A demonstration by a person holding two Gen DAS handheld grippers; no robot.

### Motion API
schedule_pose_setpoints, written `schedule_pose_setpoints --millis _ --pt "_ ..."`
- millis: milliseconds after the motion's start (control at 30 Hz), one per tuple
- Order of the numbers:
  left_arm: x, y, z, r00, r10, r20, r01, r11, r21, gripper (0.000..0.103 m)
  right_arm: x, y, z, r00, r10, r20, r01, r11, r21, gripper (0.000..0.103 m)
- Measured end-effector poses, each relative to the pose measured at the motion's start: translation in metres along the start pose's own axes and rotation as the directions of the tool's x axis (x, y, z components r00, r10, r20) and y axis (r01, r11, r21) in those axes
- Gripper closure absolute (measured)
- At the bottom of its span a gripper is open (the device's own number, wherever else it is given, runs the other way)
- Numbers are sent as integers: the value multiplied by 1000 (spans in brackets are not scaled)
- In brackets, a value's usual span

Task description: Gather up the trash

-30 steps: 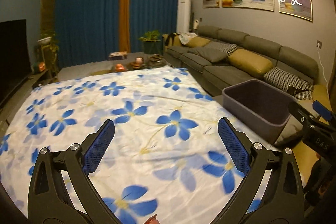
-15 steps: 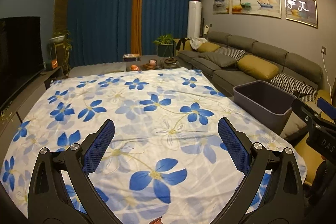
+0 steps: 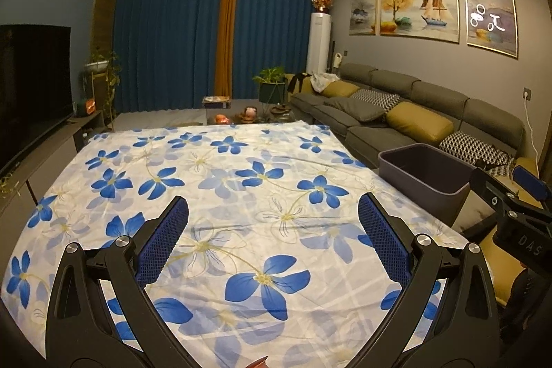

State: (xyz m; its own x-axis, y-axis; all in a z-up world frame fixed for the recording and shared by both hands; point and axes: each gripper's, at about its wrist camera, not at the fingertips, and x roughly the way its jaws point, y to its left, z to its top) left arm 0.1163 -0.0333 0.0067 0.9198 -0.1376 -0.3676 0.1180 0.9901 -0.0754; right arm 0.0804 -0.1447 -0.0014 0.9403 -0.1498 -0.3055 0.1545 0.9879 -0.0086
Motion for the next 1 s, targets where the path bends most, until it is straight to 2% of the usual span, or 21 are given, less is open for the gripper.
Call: schedule_pose_setpoints --millis 1000 --pt "-7 -4 2 1000 -26 10 26 1000 0 6 -3 0 1 1000 8 0 -8 1000 22 6"
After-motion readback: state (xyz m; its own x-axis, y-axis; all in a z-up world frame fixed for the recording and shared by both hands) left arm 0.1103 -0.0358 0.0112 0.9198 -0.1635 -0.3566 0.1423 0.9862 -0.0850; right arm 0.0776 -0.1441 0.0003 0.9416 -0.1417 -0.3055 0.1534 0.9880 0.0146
